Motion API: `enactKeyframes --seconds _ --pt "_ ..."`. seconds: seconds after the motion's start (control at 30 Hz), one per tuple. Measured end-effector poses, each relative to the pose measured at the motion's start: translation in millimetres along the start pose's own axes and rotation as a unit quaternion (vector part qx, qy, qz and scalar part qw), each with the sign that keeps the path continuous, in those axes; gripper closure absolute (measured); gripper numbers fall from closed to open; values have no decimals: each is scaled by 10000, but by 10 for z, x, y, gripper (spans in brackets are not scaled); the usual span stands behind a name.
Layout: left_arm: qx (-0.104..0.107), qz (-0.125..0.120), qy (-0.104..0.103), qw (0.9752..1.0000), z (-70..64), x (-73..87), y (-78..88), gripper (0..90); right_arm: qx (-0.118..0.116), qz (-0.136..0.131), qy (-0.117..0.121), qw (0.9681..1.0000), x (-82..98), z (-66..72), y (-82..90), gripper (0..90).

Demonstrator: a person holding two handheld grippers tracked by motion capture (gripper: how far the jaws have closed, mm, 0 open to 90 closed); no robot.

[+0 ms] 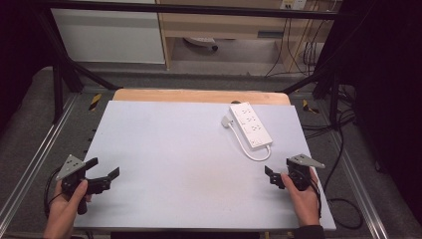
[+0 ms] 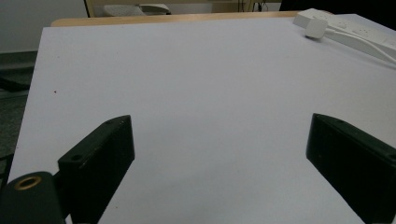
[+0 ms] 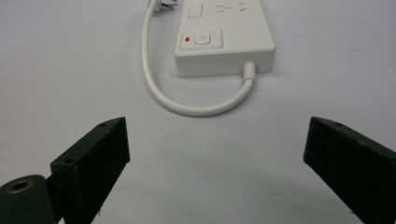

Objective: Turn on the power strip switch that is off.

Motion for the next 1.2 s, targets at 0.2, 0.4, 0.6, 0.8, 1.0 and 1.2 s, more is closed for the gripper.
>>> enactKeyframes --seconds 0.2,0.4,0.6,0.8,1.0,1.2 --pt "76 10 -52 10000 1 0 -13 79 49 -92 -56 9999 -49 -25 34 69" --pt "116 23 -31 9999 4 0 -50 80 10 -182 -99 9998 -103 -26 69 65" --pt "132 47 -50 9999 -12 10 -73 78 -85 -254 27 9996 -198 76 128 54" --pt "140 88 -96 9998 0 16 -109 79 -131 -326 124 9993 -311 172 138 45" --pt "111 98 -160 9998 6 15 -124 79 -188 -331 256 9989 -410 288 128 41" --pt "128 104 -276 9995 5 12 -152 75 -329 -241 399 9984 -513 422 53 41"
Point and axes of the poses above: each handheld gripper's, and its own axes: y roughly backward along the jaws, x roughly out of its underside, z roughly to its left, the point moved 9 cm from there along -y, roughly forward along the jaws, and after that the axes turned 9 degrees about -z, right-handed, at the moved point
